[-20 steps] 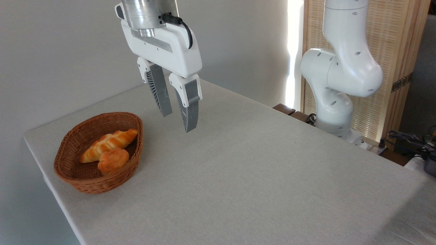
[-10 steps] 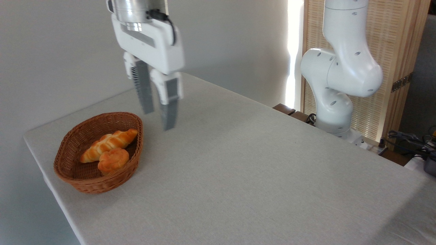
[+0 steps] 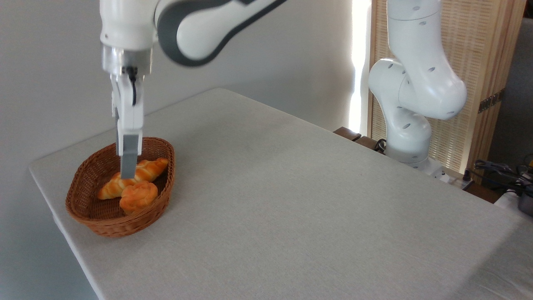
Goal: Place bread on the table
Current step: 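Close the gripper on the round orange-brown bun inside the basket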
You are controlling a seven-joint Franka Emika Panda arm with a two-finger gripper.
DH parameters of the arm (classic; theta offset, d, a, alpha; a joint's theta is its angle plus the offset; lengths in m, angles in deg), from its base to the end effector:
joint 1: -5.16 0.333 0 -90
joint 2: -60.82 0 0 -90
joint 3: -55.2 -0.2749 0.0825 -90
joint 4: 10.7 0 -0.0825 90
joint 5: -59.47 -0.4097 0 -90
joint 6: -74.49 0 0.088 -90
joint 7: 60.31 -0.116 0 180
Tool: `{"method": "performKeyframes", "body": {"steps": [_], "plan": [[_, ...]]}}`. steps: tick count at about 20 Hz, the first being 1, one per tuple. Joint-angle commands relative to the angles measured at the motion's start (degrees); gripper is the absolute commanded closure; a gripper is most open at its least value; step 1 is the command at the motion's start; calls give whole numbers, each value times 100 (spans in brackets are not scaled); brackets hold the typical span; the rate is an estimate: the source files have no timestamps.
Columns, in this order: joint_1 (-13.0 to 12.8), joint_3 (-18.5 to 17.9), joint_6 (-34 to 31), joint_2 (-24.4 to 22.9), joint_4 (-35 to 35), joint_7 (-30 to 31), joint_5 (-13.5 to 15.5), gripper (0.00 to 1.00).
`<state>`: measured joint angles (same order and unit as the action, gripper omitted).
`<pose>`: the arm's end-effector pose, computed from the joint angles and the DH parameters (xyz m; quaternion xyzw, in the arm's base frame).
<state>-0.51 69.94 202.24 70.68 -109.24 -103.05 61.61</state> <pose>0.6245 -0.2253 0.4620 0.8462 -0.5034 0.1747 0.0039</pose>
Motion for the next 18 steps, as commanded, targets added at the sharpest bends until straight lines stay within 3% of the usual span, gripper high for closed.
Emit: {"method": "performKeyframes", "body": {"steps": [1,9,10,11,12,18], "plan": [[-22,73,847,227,-542,-103,-12,0],[-39,73,988,526,-711,-120,-108,0],[-39,73,1058,526,-711,-112,-108,19],[-48,82,1068,526,-711,-111,-108,50],[-40,82,1068,526,-711,-111,-108,69],[-39,82,1068,526,-711,-120,-117,71]]}}
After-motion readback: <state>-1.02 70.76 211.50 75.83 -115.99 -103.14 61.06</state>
